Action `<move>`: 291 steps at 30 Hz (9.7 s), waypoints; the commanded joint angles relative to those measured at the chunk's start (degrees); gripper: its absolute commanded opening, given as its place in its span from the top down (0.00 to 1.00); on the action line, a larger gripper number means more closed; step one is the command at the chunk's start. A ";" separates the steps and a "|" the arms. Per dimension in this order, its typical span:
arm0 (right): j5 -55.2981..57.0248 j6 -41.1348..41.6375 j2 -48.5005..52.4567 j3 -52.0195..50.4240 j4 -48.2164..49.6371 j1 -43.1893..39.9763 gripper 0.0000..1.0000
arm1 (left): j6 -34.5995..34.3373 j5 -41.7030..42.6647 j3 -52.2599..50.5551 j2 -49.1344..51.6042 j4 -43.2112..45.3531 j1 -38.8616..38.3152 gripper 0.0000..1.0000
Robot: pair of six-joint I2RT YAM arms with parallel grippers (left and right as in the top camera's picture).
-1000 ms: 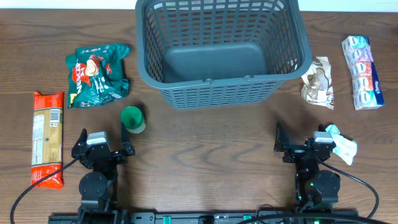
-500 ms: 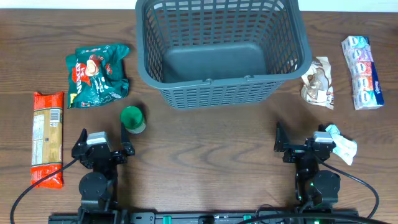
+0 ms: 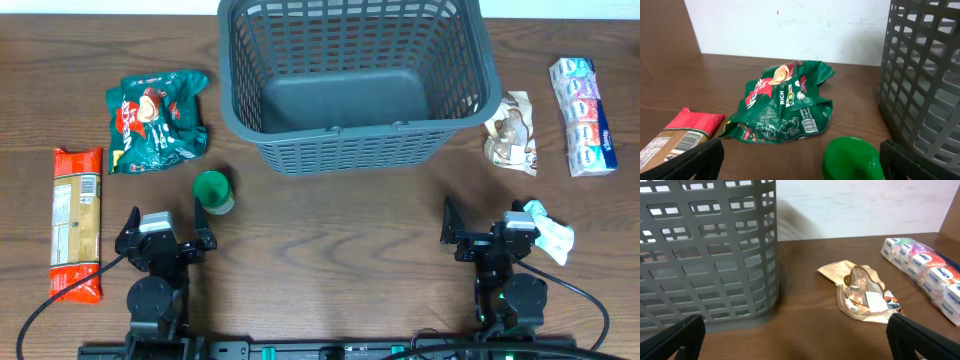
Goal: Pack container
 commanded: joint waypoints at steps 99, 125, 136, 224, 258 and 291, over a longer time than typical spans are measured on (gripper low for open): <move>-17.88 -10.01 78.31 111.95 -58.84 -25.57 0.01 | 0.37 -0.66 -1.70 0.17 -1.07 0.35 0.01; -13.81 -22.49 96.19 125.59 -77.24 -25.57 0.01 | 0.37 -0.66 -1.70 0.17 -1.07 0.35 0.01; -14.40 -22.64 110.66 122.75 -77.85 -25.22 0.01 | 0.37 -0.66 -1.70 0.17 -1.07 0.35 0.01; 2.38 -5.11 68.15 97.83 -46.31 1.51 0.99 | 0.37 -0.66 -1.70 0.17 -1.07 0.35 0.01; 7.04 -1.66 96.37 104.59 -52.61 15.30 0.99 | 0.37 -0.66 -1.70 0.17 -1.09 0.35 0.01; 5.38 0.66 103.45 104.61 -51.56 12.55 0.99 | 0.37 -0.66 -1.70 0.17 -1.07 0.35 0.01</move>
